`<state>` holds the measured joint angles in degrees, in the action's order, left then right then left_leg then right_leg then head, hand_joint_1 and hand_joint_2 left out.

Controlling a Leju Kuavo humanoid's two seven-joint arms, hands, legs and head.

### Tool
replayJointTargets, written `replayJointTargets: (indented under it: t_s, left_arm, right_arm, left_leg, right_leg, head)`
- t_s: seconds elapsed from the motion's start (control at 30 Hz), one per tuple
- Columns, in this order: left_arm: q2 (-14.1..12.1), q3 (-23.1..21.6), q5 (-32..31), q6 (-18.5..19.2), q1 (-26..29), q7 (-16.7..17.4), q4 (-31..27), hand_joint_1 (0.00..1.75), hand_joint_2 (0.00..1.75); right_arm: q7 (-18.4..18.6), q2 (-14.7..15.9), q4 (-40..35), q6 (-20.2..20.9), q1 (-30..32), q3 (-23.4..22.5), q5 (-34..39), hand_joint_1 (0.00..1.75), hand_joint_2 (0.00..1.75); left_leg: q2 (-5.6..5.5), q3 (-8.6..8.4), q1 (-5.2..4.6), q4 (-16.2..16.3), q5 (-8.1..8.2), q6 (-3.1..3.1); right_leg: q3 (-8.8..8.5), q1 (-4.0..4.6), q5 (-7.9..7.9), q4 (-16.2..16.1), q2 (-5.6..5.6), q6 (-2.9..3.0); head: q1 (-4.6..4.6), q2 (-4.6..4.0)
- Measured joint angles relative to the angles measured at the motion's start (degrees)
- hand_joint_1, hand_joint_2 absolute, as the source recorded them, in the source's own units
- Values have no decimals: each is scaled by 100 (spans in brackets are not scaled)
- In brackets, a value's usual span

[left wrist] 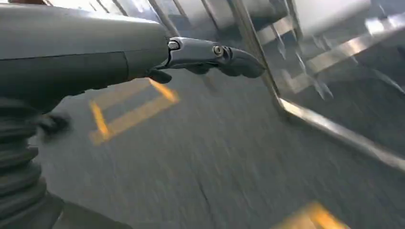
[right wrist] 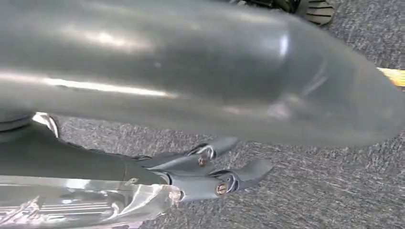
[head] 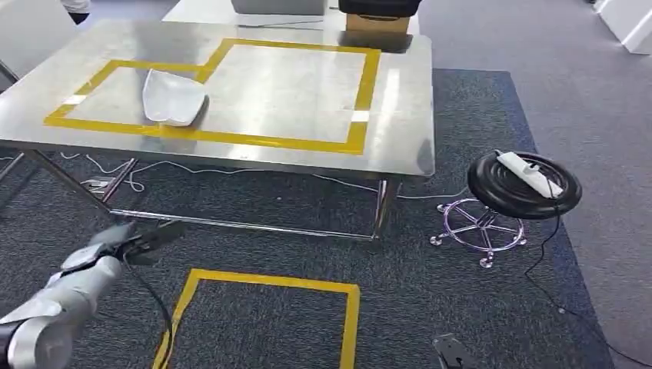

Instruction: Take the parts from the cabinet and place them on the table.

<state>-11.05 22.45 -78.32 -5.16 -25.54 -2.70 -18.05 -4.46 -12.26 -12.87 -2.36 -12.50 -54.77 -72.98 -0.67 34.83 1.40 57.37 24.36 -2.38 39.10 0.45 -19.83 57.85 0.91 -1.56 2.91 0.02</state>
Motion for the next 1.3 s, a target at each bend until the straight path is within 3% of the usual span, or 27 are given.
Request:
replayJointTargets:
  t_s: [0.1, 0.17, 0.33, 0.47, 0.5, 0.67, 0.7, 0.9, 0.93, 0.97, 1.0, 1.03, 1.07, 1.13, 1.17, 1.2, 1.23, 1.3]
  left_arm:
    - [464, 567, 555, 2, 559, -667, 67, 0, 175]
    - [776, 885, 826, 13, 916, -884, 120, 0, 175]
    - [1379, 1528, 1240, -55, 1603, -1144, 216, 0, 175]
    - [1595, 1846, 1251, -112, 1889, -1129, 269, 0, 175]
    - [1630, 1901, 1242, -158, 1927, -1127, 275, 0, 0]
    - [1735, 2255, 1487, -131, 2064, -1081, 295, 0, 0]
    - [1741, 2312, 1509, -129, 2074, -1079, 297, 0, 175]
    - [1759, 2563, 1522, -151, 2091, -959, 299, 0, 175]
    - [1755, 2581, 1516, -151, 2090, -945, 299, 0, 175]
    - [1757, 2589, 1509, -151, 2090, -932, 299, 0, 175]
    - [1783, 2598, 1489, -136, 2089, -926, 302, 0, 175]
    - [1787, 2613, 1470, -133, 2088, -921, 302, 0, 175]
    - [1785, 2624, 1461, -133, 2087, -915, 302, 0, 175]
    - [1785, 2648, 1452, -133, 2094, -904, 302, 0, 175]
    - [1785, 2670, 1426, -131, 2095, -893, 304, 0, 175]
    - [1785, 2672, 1409, -129, 2097, -873, 304, 0, 175]
    - [1785, 2675, 1395, -127, 2103, -869, 304, 0, 175]
    - [1785, 2681, 1363, -105, 2108, -849, 304, 0, 175]
  right_arm:
    - [-98, 7, 0, -63, 100, -26, 165, 0, 0]
    - [-198, 18, 0, -151, 195, -107, 325, 0, 0]
    - [-312, 72, -7, -269, 413, -308, 551, 0, 0]
    - [-312, 118, -11, -317, 519, -418, 577, 0, 0]
    - [-321, 127, -13, -321, 534, -442, 599, 0, 0]
    - [-358, 166, -17, -192, 594, -509, 559, 0, 0]
    - [-356, 168, -17, -183, 599, -520, 557, 0, 0]
    - [-332, 173, -17, -166, 647, -546, 492, 0, 0]
    - [-325, 170, -17, -164, 657, -549, 485, 0, 0]
    - [-315, 173, -17, -157, 664, -551, 472, 0, 0]
    - [-306, 175, -20, -142, 666, -553, 457, 0, 0]
    - [-291, 181, -20, -131, 671, -553, 442, 0, 0]
    - [-277, 181, -20, -124, 673, -553, 426, 0, 0]
    - [-273, 181, -17, -116, 676, -553, 404, 0, 0]
    - [-271, 179, -17, -100, 680, -553, 391, 0, 0]
    - [-262, 179, -17, -94, 683, -553, 380, 0, 0]
    - [-256, 179, -17, -87, 679, -553, 378, 0, 0]
    - [-247, 179, -17, -83, 659, -553, 369, 0, 0]
  left_leg:
    - [2, 0, -3, 0, 13, 13]
    - [2, 3, -5, 0, 18, 18]
    - [2, 4, -5, 0, 35, 28]
    - [1, 6, -2, 0, 35, 28]
    - [1, 6, -1, 0, 35, 28]
    - [1, 5, 2, -1, 31, 25]
    - [1, 5, 2, -1, 27, 29]
    - [0, 6, 2, -1, 22, 27]
    - [-1, 8, -20, 10, 28, 98]
    - [-2, -22, -27, -67, -6, 153]
    - [8, -108, 45, -244, -131, 181]
    - [13, -162, 28, -318, -166, 188]
    - [15, -171, 32, -335, -190, 201]
    - [17, -154, 33, -335, -199, 182]
    - [17, -136, 34, -334, -212, 158]
    - [13, -116, 50, -333, -229, 127]
    - [0, -94, 70, -330, -242, 88]
    - [-39, -42, 139, -285, -259, -30]
  right_leg:
    - [0, -2, -11, -2, 0, -10]
    - [-1, -4, -17, -3, -2, -13]
    - [0, -4, -26, -5, -2, -18]
    - [0, -4, -30, -5, -3, -25]
    - [0, -4, -30, -4, -3, -25]
    - [0, -1, -26, -4, -3, -21]
    - [-1, -1, -24, -4, -4, -18]
    - [-3, -1, -15, -4, -6, -16]
    - [-35, -38, 31, -60, -10, -81]
    - [-65, -39, 54, -112, -13, -107]
    - [-57, -33, 53, -116, -21, -115]
    - [-33, -38, -93, -23, -24, -133]
    - [78, -52, -377, 313, -26, -152]
    - [389, -113, -886, 1220, -32, -219]
    - [492, -144, -1060, 1583, -34, -253]
    - [438, -179, -1069, 1615, -35, -284]
    - [252, -223, -984, 1391, -35, -327]
    - [-474, -342, -705, 350, -30, -446]
  head:
    - [-2, 0]
    - [0, 0]
    - [0, 0]
    - [0, 0]
    - [0, 0]
    - [-2, 0]
    - [0, 0]
    - [-2, 0]
    - [4, 0]
    - [4, 0]
    - [2, 0]
    - [-4, 0]
    - [-17, 0]
    - [-22, 0]
    - [-13, 0]
    - [-24, 0]
    - [-17, 0]
    - [-17, 0]
